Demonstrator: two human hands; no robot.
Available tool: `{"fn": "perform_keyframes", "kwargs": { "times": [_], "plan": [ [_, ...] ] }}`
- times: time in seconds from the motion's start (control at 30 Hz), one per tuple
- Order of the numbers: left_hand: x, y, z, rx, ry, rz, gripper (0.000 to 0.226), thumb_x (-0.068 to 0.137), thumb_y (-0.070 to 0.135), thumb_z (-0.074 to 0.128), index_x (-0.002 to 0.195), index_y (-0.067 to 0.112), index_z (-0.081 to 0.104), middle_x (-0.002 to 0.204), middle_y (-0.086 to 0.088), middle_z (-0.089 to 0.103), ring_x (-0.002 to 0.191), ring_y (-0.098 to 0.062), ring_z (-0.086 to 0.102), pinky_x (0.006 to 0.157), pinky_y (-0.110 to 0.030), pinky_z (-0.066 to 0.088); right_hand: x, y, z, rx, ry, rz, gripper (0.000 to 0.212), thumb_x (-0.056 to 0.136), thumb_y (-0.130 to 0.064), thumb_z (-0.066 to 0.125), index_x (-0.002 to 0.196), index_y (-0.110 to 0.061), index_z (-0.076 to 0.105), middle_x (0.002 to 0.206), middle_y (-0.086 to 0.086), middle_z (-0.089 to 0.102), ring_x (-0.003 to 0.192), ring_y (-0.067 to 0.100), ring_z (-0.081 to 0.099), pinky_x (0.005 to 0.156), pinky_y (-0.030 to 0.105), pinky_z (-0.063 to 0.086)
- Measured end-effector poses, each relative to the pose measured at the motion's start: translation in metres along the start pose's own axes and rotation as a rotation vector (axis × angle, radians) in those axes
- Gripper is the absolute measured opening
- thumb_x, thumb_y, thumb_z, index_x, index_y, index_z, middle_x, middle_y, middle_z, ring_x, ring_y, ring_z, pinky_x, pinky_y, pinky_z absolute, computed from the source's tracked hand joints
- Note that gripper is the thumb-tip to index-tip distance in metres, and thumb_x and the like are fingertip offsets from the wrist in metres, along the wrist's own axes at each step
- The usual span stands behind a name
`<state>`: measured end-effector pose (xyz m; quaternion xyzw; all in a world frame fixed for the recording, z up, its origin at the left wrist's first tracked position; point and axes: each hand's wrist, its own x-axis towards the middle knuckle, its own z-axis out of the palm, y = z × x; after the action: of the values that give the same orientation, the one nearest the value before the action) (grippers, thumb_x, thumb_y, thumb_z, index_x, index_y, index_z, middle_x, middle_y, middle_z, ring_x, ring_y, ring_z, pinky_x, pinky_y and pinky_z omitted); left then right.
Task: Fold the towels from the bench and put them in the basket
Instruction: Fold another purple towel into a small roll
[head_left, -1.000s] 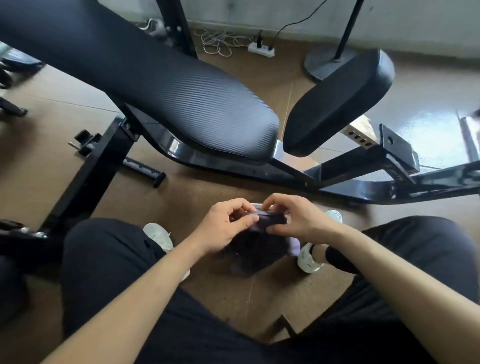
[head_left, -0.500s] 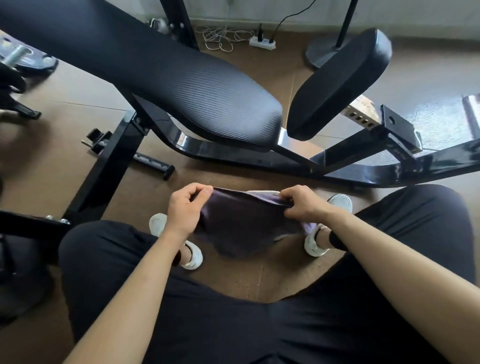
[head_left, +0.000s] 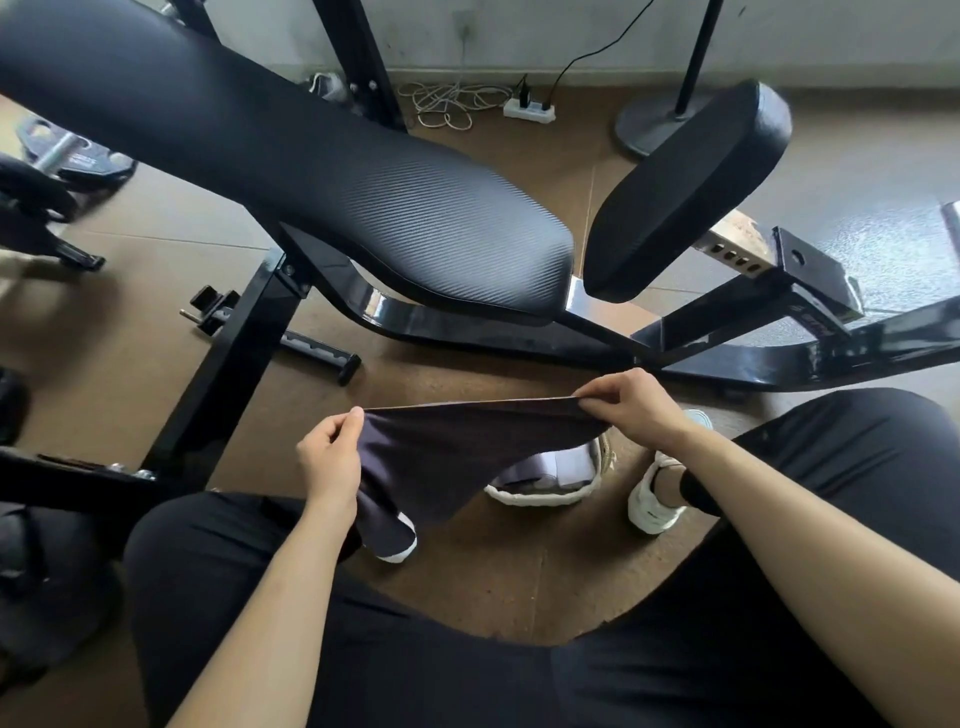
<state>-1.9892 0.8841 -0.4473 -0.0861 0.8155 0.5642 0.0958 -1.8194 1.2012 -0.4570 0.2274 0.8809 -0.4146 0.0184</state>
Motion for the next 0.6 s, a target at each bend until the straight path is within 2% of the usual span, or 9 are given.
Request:
{"fn": "perform_keyframes", "kwargs": {
  "times": [0.07, 0.17, 0.27, 0.33, 0.43, 0.5, 0.6],
  "plan": [
    [0.001, -0.001, 0.001, -0.004, 0.008, -0.009, 0.023, 0.099, 0.025, 0.064, 0.079, 0.015, 0.069, 0.074, 0.004, 0.065, 0.071, -0.009, 0.056, 0.069, -0.026, 0.047, -0.001, 0.0, 0.0, 0.03, 0.048, -0.017, 0.015, 0.092, -0.014, 0.071, 0.102, -0.019, 0.081, 0.092, -0.008, 0.075, 0.082, -0.003, 0.068, 0.075, 0.007, 0.051],
    [0.001, -0.004, 0.003, 0.036, -0.016, 0.022, 0.021, 0.099, 0.023, 0.065, 0.082, 0.013, 0.07, 0.076, 0.005, 0.066, 0.074, -0.012, 0.058, 0.069, -0.025, 0.048, -0.005, -0.008, -0.004, 0.207, 0.162, 0.037, 0.012, 0.092, -0.013, 0.072, 0.099, -0.016, 0.08, 0.09, -0.006, 0.076, 0.08, -0.001, 0.071, 0.075, 0.014, 0.055],
    [-0.001, -0.008, 0.005, 0.122, -0.146, 0.101, 0.018, 0.096, 0.025, 0.067, 0.079, 0.023, 0.071, 0.079, 0.009, 0.07, 0.079, -0.009, 0.062, 0.075, -0.027, 0.05, -0.011, -0.021, -0.009, 0.392, 0.198, 0.047, 0.007, 0.092, -0.011, 0.072, 0.095, -0.014, 0.078, 0.087, 0.0, 0.077, 0.076, 0.001, 0.071, 0.069, 0.016, 0.055],
    [-0.009, -0.006, 0.011, 0.196, -0.263, 0.204, 0.018, 0.095, 0.024, 0.07, 0.079, 0.031, 0.073, 0.079, 0.016, 0.073, 0.081, -0.003, 0.065, 0.076, -0.023, 0.05, -0.013, -0.029, -0.008, 0.317, 0.173, -0.007, 0.009, 0.089, -0.016, 0.076, 0.097, -0.017, 0.076, 0.083, 0.001, 0.075, 0.076, 0.011, 0.071, 0.07, 0.024, 0.057],
    [-0.028, 0.001, 0.024, 0.217, -0.443, 0.328, 0.022, 0.094, 0.016, 0.071, 0.081, 0.034, 0.073, 0.08, 0.02, 0.074, 0.081, 0.001, 0.066, 0.076, -0.015, 0.05, -0.019, -0.042, 0.008, 0.091, 0.103, -0.113, 0.037, 0.085, -0.022, 0.081, 0.12, -0.027, 0.071, 0.08, -0.003, 0.069, 0.077, 0.014, 0.066, 0.074, 0.03, 0.056],
    [-0.039, 0.002, 0.033, 0.25, -0.562, 0.39, 0.015, 0.094, 0.017, 0.071, 0.088, 0.03, 0.075, 0.087, 0.015, 0.075, 0.087, -0.004, 0.068, 0.079, -0.018, 0.052, -0.021, -0.053, 0.023, 0.051, 0.014, -0.185, 0.053, 0.085, -0.024, 0.08, 0.134, -0.033, 0.062, 0.083, -0.003, 0.07, 0.079, 0.013, 0.067, 0.077, 0.031, 0.058],
    [-0.05, 0.006, 0.041, 0.272, -0.68, 0.456, 0.009, 0.094, 0.017, 0.071, 0.098, 0.023, 0.076, 0.095, 0.011, 0.074, 0.093, -0.008, 0.068, 0.084, -0.023, 0.053, -0.019, -0.062, 0.043, -0.003, -0.159, -0.273, 0.048, 0.088, -0.037, 0.072, 0.133, -0.044, 0.059, 0.091, -0.003, 0.073, 0.08, 0.01, 0.067, 0.076, 0.031, 0.057]
  ]
}}
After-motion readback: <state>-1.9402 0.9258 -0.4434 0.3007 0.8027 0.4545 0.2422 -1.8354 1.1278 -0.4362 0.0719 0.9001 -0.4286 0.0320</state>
